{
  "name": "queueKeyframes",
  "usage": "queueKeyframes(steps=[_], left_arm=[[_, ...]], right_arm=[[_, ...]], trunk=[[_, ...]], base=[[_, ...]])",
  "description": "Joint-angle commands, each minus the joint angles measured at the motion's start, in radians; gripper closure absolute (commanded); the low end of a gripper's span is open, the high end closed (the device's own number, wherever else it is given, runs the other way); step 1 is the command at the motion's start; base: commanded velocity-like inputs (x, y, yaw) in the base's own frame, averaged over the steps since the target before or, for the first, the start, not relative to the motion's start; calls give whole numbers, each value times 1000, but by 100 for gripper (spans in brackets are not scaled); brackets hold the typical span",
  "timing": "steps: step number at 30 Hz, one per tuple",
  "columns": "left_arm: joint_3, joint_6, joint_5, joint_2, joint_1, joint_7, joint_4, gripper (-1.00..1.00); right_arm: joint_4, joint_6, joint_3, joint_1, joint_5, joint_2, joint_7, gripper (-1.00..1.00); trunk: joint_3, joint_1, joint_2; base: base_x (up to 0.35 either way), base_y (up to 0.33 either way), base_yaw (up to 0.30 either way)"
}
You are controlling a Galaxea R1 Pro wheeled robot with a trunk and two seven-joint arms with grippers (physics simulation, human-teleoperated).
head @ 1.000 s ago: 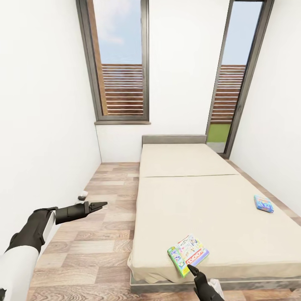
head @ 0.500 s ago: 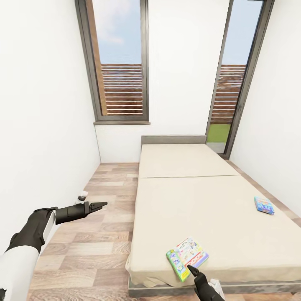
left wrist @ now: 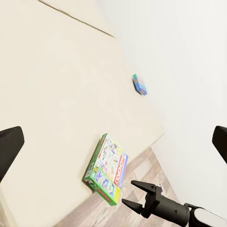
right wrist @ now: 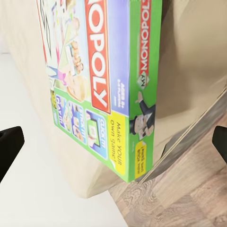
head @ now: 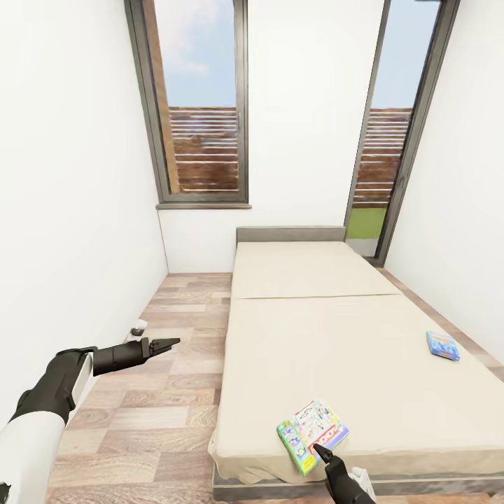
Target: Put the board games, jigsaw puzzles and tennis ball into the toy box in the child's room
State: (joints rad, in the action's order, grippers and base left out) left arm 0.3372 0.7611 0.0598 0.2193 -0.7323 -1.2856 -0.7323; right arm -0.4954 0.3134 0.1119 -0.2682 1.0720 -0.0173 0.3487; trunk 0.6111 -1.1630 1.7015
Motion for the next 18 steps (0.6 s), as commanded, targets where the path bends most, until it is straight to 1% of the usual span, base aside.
queueKeyframes(steps=[1,7,18], left_arm=[[3,11,6,-1,-1,-6,-1,-100],[3,11,5,-1,-1,-9,-1,-100],[5,7,3,0,-1,-15,-1,-100]], right_arm=[[0,9,5,0,6,1,1,-100],[0,9,5,-1,6,2,1,-100],[0,9,5,0,6,0,1,-100]], trunk=[[1,0,0],[1,0,0],[1,0,0]], base=[[86,-25,0],[83,-32,0],[7,-3,0]])
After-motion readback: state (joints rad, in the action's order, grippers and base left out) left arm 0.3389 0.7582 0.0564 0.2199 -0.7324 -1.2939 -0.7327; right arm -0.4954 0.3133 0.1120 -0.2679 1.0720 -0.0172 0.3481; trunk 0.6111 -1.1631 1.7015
